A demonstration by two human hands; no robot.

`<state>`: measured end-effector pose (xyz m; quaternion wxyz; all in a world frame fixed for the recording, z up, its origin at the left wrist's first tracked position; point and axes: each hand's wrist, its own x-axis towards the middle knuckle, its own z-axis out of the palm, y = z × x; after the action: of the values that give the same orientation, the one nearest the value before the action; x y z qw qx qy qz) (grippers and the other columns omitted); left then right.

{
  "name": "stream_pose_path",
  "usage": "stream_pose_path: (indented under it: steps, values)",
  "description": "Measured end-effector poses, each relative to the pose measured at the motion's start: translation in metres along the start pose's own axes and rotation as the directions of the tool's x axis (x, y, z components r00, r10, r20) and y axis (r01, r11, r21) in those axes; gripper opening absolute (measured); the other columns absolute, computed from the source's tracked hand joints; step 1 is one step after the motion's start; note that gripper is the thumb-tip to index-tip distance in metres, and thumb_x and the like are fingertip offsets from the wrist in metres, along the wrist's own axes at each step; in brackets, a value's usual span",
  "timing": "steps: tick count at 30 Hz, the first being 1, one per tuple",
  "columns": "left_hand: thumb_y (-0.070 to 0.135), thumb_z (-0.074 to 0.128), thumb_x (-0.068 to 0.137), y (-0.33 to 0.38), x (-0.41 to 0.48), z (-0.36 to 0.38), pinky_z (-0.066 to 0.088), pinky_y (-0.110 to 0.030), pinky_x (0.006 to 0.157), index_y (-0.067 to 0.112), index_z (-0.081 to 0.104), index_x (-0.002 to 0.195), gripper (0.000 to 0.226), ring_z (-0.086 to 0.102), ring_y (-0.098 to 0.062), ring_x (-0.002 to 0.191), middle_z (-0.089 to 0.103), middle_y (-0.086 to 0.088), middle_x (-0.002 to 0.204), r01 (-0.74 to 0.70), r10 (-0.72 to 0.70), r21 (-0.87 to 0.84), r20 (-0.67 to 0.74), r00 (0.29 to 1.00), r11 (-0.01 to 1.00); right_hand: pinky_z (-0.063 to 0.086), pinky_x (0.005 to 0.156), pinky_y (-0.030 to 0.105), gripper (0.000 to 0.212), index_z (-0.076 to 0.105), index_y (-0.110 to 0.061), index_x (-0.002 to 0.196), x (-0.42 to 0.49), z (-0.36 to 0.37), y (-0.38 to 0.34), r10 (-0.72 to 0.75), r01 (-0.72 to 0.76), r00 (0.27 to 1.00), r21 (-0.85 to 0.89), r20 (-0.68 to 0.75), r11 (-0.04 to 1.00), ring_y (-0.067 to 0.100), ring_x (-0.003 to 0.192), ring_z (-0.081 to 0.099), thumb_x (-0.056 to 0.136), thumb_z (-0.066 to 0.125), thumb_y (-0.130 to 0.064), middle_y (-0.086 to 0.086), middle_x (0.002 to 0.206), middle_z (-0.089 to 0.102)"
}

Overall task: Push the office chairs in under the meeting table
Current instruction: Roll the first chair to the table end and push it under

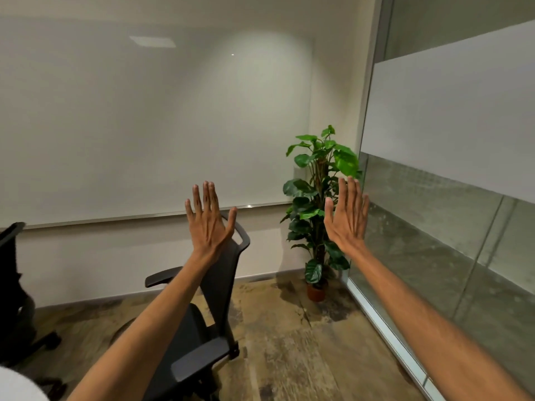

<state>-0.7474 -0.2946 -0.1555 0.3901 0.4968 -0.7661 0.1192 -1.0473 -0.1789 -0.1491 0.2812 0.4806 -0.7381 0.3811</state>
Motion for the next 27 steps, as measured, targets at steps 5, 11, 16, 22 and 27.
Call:
stream_pose_path:
  steps: [5,11,16,22,27]
  values:
    - [0.060,0.018,0.095,0.037,0.017,0.037,-0.001,-0.050,0.122,0.010,-0.001,0.156,0.081,-0.007,-0.026,0.152,-0.003,-0.012,0.165,-0.014,0.014,0.004,-0.010,1.000,1.000,0.001,0.119,0.048,0.064,0.003,-0.015,0.153,0.025,0.021,0.044,-0.007,0.007,1.000,-0.014,0.019,1.000,0.020,0.147,-0.004,0.099,0.020,-0.046,0.009,0.161,0.003]
    - [0.057,0.020,0.098,0.050,0.057,0.090,-0.001,-0.051,0.122,0.015,-0.002,0.156,0.076,-0.009,-0.023,0.152,-0.003,-0.006,0.166,-0.034,0.035,0.049,-0.017,0.999,0.998,0.002,0.119,0.047,0.065,0.004,-0.013,0.153,0.060,0.076,0.060,-0.057,0.057,0.998,0.015,0.036,0.998,0.020,0.148,-0.003,0.100,0.023,-0.044,0.009,0.161,0.003]
    - [0.059,0.017,0.096,0.033,0.100,0.151,-0.002,-0.051,0.122,0.012,-0.002,0.156,0.079,-0.009,-0.022,0.152,-0.004,-0.008,0.165,0.034,-0.033,0.093,-0.018,0.999,0.995,0.003,0.120,0.046,0.063,0.006,-0.014,0.153,0.096,0.157,0.063,-0.116,0.112,0.991,0.058,0.073,0.992,0.019,0.148,-0.001,0.100,0.020,-0.045,0.008,0.161,0.006]
    - [0.062,0.011,0.094,-0.010,0.154,0.210,-0.002,-0.052,0.122,0.009,-0.003,0.156,0.082,-0.008,-0.022,0.152,-0.005,-0.009,0.165,0.119,-0.117,0.153,-0.017,0.993,0.981,0.005,0.119,0.048,0.063,0.008,-0.015,0.153,0.149,0.255,0.062,-0.185,0.176,0.976,0.079,0.116,0.981,0.019,0.148,0.002,0.099,0.025,-0.043,0.009,0.161,0.010]
    - [0.065,0.007,0.092,-0.043,0.189,0.236,-0.003,-0.052,0.122,0.009,-0.004,0.155,0.085,-0.009,-0.023,0.151,-0.007,-0.010,0.165,0.173,-0.174,0.197,-0.016,0.985,0.965,0.009,0.118,0.052,0.064,0.009,-0.015,0.152,0.197,0.320,0.042,-0.213,0.193,0.966,0.137,0.147,0.972,0.022,0.147,0.006,0.097,0.029,-0.040,0.009,0.160,0.013]
